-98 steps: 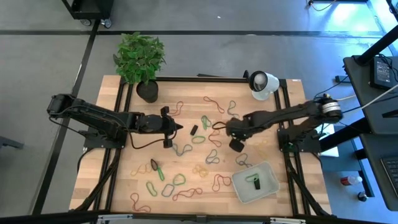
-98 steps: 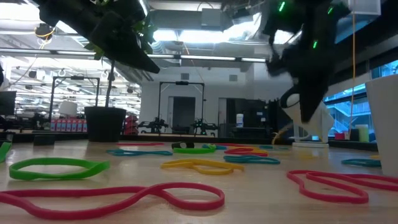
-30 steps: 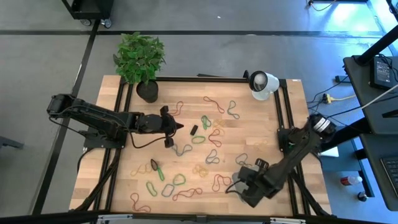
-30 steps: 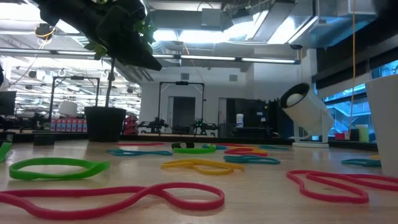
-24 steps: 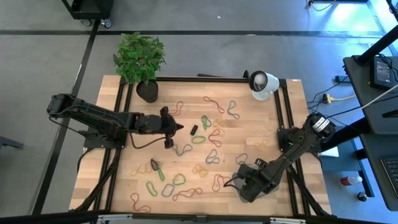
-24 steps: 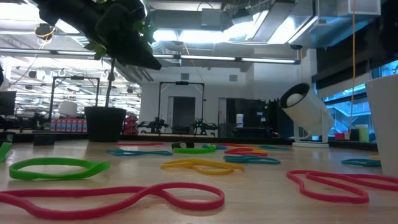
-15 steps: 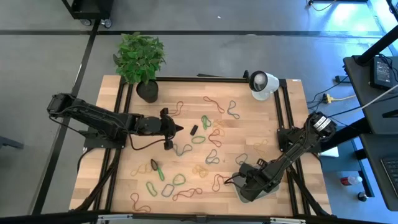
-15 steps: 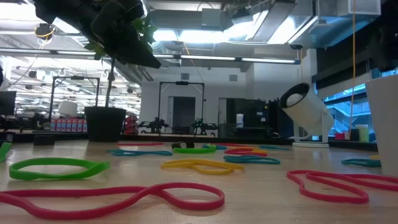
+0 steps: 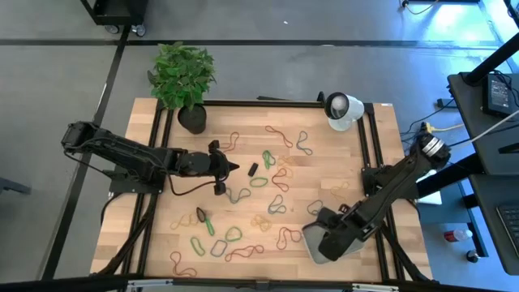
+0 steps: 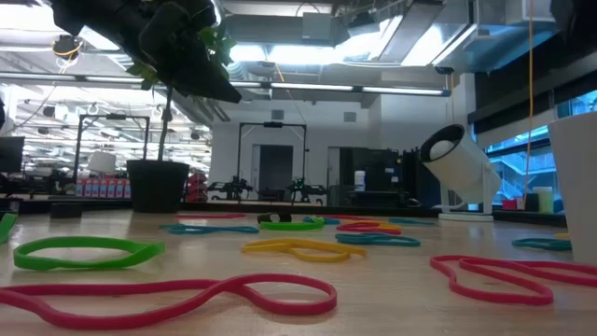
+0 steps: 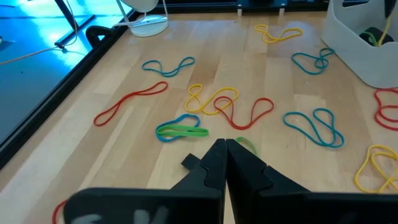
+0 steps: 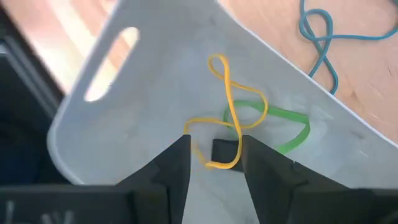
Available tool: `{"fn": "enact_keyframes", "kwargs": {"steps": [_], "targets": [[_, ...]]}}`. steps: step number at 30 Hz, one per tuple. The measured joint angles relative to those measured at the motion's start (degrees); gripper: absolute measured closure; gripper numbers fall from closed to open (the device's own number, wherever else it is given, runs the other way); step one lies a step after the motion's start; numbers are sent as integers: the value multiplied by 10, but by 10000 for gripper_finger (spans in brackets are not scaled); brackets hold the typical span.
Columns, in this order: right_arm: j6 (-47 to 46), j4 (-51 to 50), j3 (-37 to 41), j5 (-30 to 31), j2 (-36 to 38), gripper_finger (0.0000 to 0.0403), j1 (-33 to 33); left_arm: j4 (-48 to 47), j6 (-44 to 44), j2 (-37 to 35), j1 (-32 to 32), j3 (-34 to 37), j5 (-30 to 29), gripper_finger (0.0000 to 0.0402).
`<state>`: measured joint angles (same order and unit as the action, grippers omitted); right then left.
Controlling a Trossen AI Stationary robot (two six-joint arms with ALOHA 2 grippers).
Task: Pick and place rubber bands into bin
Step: Put the yellow rubber band into the white bin, then put the black rubberband into the white bin
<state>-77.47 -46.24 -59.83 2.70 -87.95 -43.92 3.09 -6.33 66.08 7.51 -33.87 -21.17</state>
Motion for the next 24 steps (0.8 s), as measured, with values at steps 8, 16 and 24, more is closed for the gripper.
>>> {"fn": "enact_keyframes", "kwargs": {"steps": [8,16,24], "targets": [[-10,-40,-1,-1,6,257,4,-1,-12,0,0,0,0,396],[18,-64,-1,-32,-24,280,6,-5,-30,0,0,0,0,396],[121,-66,-1,5,-22,343,18,-7,-37,0,0,0,0,396]]}}
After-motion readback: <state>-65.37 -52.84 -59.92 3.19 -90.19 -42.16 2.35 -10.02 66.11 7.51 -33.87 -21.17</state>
